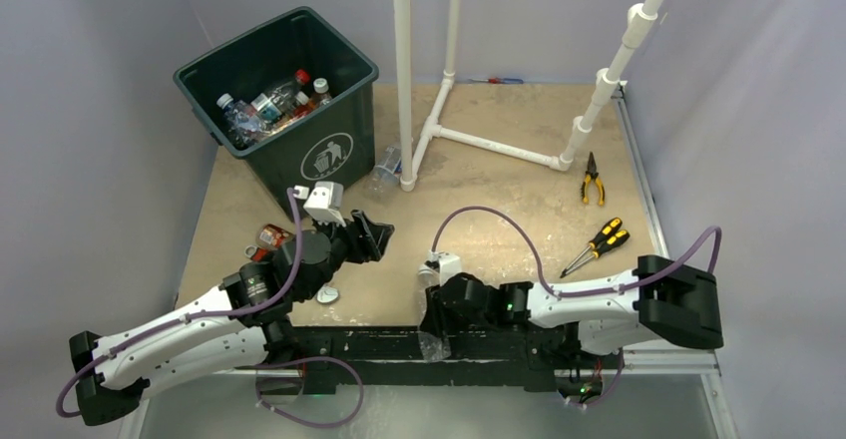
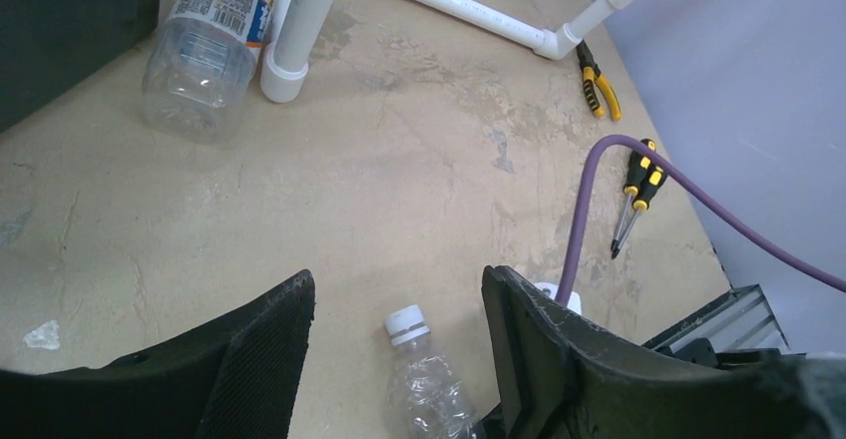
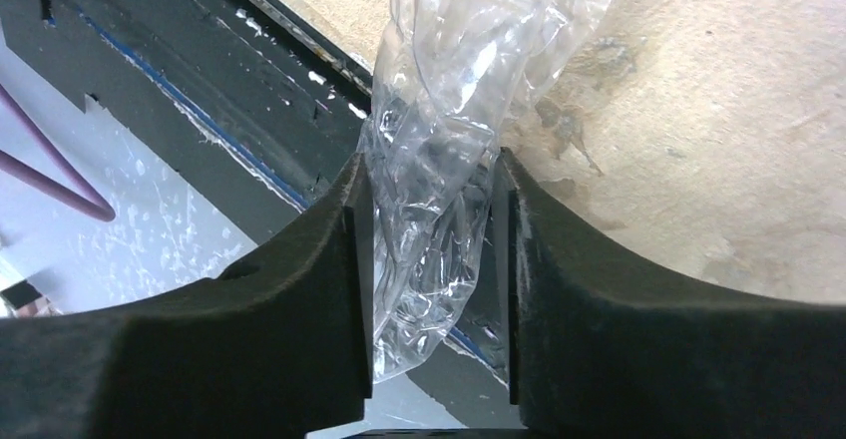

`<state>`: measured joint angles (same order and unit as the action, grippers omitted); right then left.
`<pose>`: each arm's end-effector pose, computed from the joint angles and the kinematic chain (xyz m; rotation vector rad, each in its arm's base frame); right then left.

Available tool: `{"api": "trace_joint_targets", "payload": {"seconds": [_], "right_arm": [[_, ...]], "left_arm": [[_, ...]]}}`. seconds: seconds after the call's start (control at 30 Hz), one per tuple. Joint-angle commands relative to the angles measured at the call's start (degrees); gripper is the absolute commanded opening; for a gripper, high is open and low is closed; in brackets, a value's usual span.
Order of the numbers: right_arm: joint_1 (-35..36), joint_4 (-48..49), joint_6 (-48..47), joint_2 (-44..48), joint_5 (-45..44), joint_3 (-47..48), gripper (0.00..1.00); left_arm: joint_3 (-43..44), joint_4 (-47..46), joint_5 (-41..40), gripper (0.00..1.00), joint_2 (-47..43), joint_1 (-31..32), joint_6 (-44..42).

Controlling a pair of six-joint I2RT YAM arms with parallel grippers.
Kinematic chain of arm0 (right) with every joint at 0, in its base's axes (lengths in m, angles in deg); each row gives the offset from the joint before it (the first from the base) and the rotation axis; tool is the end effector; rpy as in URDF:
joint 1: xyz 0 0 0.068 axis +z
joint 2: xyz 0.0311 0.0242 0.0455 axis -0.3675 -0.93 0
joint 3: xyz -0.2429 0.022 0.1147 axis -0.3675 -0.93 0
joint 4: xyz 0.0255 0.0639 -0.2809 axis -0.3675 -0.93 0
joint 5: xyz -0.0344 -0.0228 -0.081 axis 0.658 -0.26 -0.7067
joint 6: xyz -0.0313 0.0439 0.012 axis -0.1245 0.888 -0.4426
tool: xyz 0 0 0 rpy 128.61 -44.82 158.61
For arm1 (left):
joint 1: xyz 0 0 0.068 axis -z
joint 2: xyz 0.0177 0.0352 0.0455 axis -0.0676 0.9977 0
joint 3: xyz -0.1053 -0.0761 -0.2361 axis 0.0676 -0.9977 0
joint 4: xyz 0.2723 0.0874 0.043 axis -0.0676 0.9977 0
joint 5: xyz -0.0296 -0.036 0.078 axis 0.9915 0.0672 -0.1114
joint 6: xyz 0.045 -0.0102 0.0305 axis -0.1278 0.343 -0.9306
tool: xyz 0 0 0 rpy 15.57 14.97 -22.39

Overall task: Put the plastic bottles in the bin
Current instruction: Pick up the plastic bottle from the corner of the board.

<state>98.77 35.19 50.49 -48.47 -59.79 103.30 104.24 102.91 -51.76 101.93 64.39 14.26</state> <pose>0.0627 0.2516 0.1246 -0.5134 2.4824 0.8589 0.1100 -0.1549 0.2932 -0.0704 1.8869 -0.7376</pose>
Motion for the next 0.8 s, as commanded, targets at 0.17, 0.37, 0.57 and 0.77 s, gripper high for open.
{"api": "trace_joint_targets", "payload": {"seconds": [0.17, 0.37, 0.57, 0.77], "right_arm": [[1.36, 5.21, -11.26, 24.09, -7.99, -1.9, 0.12], [1.41, 12.52, -25.64, 36.22, -4.2, -2.21, 0.05], [1.45, 14.47, -32.97, 36.06, -1.64, -0.73, 0.01], [1.53, 19.52, -35.33, 36.61, -2.83, -2.78, 0.0]], "left_arm": [[1.2, -4.27, 0.77, 0.62, 0.67, -0.03, -1.01], [7.37, -11.21, 9.12, 0.64, 3.51, -0.04, -7.75], [14.18, -17.56, 21.56, 0.7, 5.75, -0.04, -12.52], [16.26, -17.59, 22.91, 0.73, 6.52, -0.04, -10.55]]}}
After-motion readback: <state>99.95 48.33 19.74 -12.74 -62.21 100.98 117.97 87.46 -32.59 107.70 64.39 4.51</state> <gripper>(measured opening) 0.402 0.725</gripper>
